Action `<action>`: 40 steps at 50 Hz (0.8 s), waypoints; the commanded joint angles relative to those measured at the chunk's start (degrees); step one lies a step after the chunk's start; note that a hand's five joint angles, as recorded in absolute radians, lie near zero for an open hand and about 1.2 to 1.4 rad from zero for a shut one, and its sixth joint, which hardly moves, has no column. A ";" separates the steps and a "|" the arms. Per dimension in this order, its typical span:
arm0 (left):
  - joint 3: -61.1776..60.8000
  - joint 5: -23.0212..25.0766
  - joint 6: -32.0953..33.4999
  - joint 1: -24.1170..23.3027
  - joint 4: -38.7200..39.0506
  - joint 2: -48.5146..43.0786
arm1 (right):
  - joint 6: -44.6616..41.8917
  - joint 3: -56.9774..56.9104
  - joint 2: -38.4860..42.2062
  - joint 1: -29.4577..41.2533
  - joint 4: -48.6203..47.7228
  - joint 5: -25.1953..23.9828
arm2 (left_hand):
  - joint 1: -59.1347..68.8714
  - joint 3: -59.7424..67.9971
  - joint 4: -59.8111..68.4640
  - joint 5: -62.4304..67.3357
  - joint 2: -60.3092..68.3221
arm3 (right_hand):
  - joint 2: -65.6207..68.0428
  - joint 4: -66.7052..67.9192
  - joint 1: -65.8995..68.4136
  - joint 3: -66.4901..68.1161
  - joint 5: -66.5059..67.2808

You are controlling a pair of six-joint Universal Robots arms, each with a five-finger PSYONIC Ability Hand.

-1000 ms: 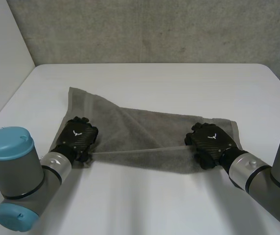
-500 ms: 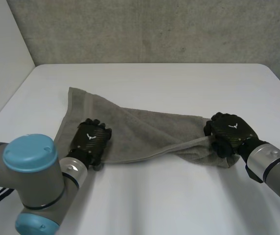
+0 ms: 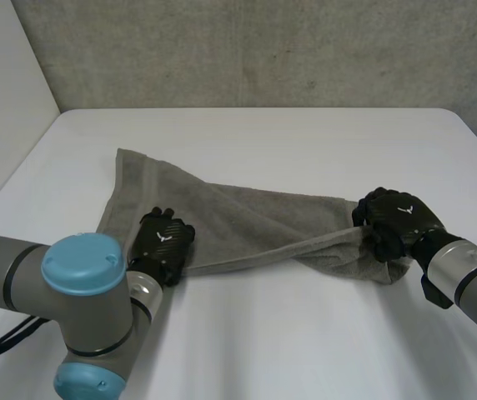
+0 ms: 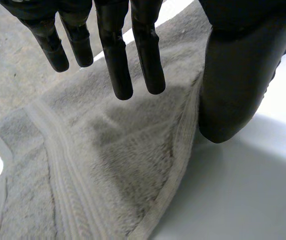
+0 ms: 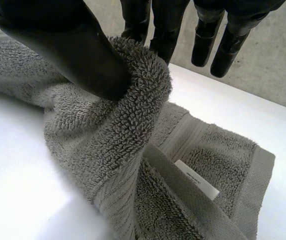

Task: Fold the towel.

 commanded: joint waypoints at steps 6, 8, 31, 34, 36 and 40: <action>0.11 -2.83 0.07 3.89 0.14 0.42 | -0.07 -0.17 -0.19 -0.43 0.17 -0.12 | 0.21 -2.95 -3.36 0.49 0.28 | 4.53 -4.37 4.40 -2.47 3.39; 0.02 -2.83 0.34 4.86 0.14 0.59 | -0.07 -0.26 -0.27 -0.88 0.17 -0.12 | 0.21 -2.95 -3.36 0.49 0.28 | 4.53 -4.37 4.40 -2.47 3.39; -4.55 3.85 -0.02 13.74 -1.97 14.74 | -1.12 -3.24 -3.52 -2.46 7.62 -4.33 | 38.20 -2.95 -3.36 38.48 38.27 | 4.53 -4.37 4.40 -2.47 3.39; -4.55 4.46 0.07 13.83 -2.85 18.70 | -1.21 -4.13 -4.58 -2.46 9.57 -5.39 | 38.20 -2.95 -3.36 38.48 38.27 | 4.53 -4.37 4.40 -2.47 3.39; -4.46 4.81 0.07 13.83 -3.29 20.72 | -1.21 -6.14 -7.99 -2.46 12.64 -7.23 | 38.20 -2.95 -3.36 38.48 38.27 | 4.53 -4.37 4.40 -2.47 3.39; -4.20 6.39 0.07 14.79 -4.17 26.06 | -1.39 -8.00 -11.08 -2.37 14.14 -7.94 | 38.20 -2.95 -3.36 38.48 38.27 | 4.53 -4.37 4.40 -2.47 3.39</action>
